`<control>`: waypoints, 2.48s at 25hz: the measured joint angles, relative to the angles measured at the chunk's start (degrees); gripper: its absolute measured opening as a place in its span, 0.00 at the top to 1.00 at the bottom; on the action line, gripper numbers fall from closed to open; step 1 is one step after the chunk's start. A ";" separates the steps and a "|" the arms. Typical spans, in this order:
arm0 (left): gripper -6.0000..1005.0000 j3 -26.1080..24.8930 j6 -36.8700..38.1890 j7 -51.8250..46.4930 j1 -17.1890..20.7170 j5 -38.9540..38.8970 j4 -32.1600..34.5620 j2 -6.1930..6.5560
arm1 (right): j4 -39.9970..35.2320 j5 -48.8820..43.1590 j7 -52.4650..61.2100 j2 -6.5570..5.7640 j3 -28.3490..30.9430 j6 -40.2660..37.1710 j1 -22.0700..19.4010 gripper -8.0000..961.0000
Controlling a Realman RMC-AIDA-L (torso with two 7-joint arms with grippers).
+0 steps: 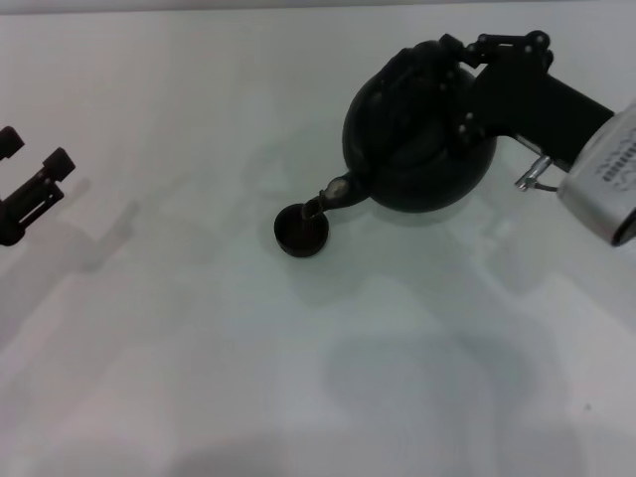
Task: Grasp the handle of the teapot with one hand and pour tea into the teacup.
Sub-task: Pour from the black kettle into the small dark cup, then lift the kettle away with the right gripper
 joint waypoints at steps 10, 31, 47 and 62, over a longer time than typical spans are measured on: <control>0.23 -1.20 0.90 1.41 -0.15 0.16 -2.17 0.09 | -2.47 -0.29 -5.77 -0.09 -2.31 4.54 0.47 0.88; 0.23 -1.62 1.38 1.51 -0.36 0.08 -2.41 0.09 | -5.33 -0.47 -16.70 -0.09 -5.17 9.93 0.68 0.88; 0.23 -1.63 1.56 1.51 -0.47 0.02 -2.40 0.09 | -5.45 -0.38 -17.44 -0.11 -4.97 10.80 0.76 0.88; 0.23 -1.63 1.98 1.51 -0.66 0.06 -2.40 0.09 | -4.83 2.63 -17.08 -0.28 -4.69 10.17 0.76 0.88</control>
